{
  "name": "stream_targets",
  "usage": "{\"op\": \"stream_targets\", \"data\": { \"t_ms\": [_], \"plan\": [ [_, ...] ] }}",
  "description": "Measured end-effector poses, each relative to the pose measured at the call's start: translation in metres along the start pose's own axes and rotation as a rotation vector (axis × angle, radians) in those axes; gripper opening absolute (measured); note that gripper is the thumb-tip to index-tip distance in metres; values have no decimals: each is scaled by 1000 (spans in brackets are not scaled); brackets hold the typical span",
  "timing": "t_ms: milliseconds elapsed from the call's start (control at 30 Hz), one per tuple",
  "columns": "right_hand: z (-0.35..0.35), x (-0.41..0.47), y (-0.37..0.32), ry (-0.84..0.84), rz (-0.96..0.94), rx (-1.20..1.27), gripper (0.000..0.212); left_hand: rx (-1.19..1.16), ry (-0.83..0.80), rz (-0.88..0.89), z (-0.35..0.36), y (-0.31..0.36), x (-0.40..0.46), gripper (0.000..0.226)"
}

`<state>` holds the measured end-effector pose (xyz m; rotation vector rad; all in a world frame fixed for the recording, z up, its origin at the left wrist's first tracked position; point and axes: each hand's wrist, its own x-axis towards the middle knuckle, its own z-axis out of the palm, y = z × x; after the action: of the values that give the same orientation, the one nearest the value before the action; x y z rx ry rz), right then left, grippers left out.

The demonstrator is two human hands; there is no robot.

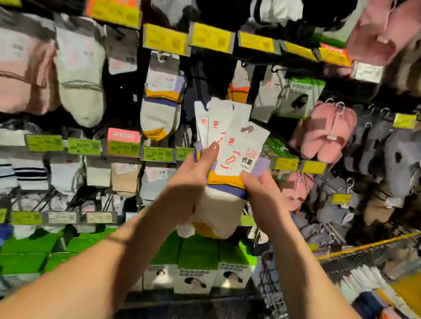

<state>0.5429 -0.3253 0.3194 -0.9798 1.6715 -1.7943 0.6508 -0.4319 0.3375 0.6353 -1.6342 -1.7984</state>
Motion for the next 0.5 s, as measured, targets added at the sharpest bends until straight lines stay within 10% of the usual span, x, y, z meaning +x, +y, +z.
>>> {"op": "stream_targets", "data": {
  "t_ms": [500],
  "plan": [
    [93, 31, -5, -190, -89, 64, 35, -457, 181, 15, -78, 8, -10, 25]
  ]
}}
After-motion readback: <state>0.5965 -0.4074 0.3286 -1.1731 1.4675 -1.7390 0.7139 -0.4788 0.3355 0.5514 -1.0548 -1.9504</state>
